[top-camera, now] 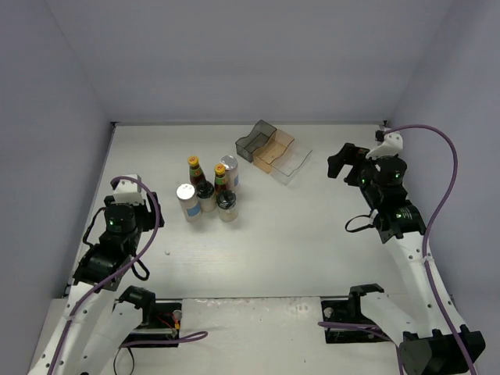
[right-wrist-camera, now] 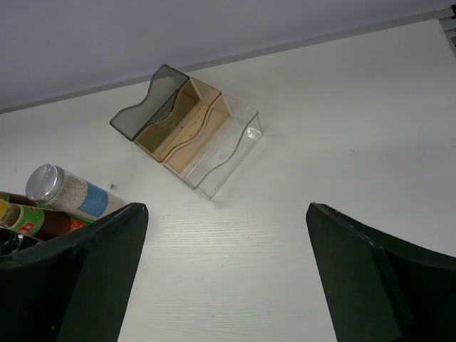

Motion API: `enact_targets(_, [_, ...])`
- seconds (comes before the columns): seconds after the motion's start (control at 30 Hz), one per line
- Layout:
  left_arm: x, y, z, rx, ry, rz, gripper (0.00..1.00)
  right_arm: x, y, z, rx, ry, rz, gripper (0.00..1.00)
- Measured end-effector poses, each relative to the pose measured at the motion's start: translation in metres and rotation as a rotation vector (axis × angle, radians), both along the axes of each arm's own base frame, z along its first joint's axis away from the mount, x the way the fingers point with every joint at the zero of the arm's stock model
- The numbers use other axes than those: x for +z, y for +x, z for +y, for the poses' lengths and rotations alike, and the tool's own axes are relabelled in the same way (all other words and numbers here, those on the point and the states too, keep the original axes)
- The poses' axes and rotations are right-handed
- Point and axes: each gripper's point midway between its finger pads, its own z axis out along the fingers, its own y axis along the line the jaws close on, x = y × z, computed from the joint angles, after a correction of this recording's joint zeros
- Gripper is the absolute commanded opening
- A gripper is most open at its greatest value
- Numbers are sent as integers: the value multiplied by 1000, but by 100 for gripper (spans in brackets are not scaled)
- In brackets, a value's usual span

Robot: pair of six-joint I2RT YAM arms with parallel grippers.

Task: Organize the condiment bottles

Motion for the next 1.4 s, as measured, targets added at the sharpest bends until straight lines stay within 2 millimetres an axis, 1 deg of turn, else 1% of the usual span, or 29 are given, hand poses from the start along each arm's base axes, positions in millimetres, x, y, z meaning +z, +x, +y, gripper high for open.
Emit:
enact_targets(0.17, [0, 0, 0, 0, 0, 0, 66, -1, 1, 0, 3, -2, 4, 100])
enact_targets(0.27, [0, 0, -1, -2, -3, -2, 66, -7, 4, 4, 23, -2, 24, 100])
enact_targets(0.37, [1, 0, -1, -6, -6, -3, 66, -15, 12, 15, 57, -5, 57, 100])
enact_targets(0.4, [1, 0, -1, -6, -7, -3, 66, -17, 15, 21, 69, -13, 67, 100])
enact_targets(0.47, [1, 0, -2, -7, -9, -3, 66, -20, 20, 50, 136, -42, 84, 100])
enact_targets(0.5, [1, 0, -2, -7, -12, -3, 66, -16, 22, 61, 159, -56, 75, 100])
enact_targets(0.53, [0, 0, -3, -7, -18, -3, 66, -19, 22, 89, 221, -80, 84, 99])
enact_targets(0.6, [-1, 0, -5, -10, -27, 3, 66, -18, 25, 130, 313, -105, 78, 96])
enact_targets(0.63, [-2, 1, -6, -12, -30, 11, 66, -17, 27, 148, 351, -110, 73, 95])
enact_targets(0.67, [-4, 2, -7, -16, -32, 19, 66, -19, 30, 164, 385, -114, 69, 92])
enact_targets(0.73, [-4, 4, -10, -22, -32, 45, 66, -23, 36, 186, 431, -123, 66, 87])
enact_targets(0.77, [-3, 6, -11, -23, -28, 65, 66, -27, 38, 198, 456, -128, 68, 83])
enact_targets(0.8, [0, 8, -11, -24, -27, 73, 66, -32, 41, 208, 474, -133, 71, 81])
enact_targets(0.87, [11, 17, -16, -28, -27, 101, 66, -41, 45, 226, 514, -141, 76, 78])
enact_targets(0.93, [28, 27, -22, -40, -35, 116, 66, -49, 45, 248, 569, -146, 77, 77])
enact_targets(1.03, [50, 49, -33, -60, -52, 117, 66, -57, 42, 276, 648, -148, 71, 77])
enact_targets(1.13, [61, 62, -41, -79, -66, 108, 66, -61, 38, 301, 721, -159, 55, 78])
enact_targets(1.2, [61, 65, -44, -93, -79, 102, 66, -63, 36, 313, 757, -164, 41, 78])
enact_targets(1.27, [56, 67, -44, -104, -94, 92, 66, -64, 34, 323, 791, -165, 29, 78])
enact_targets(1.4, [28, 59, -39, -103, -107, 125, 66, -71, 35, 335, 829, -169, 27, 77])
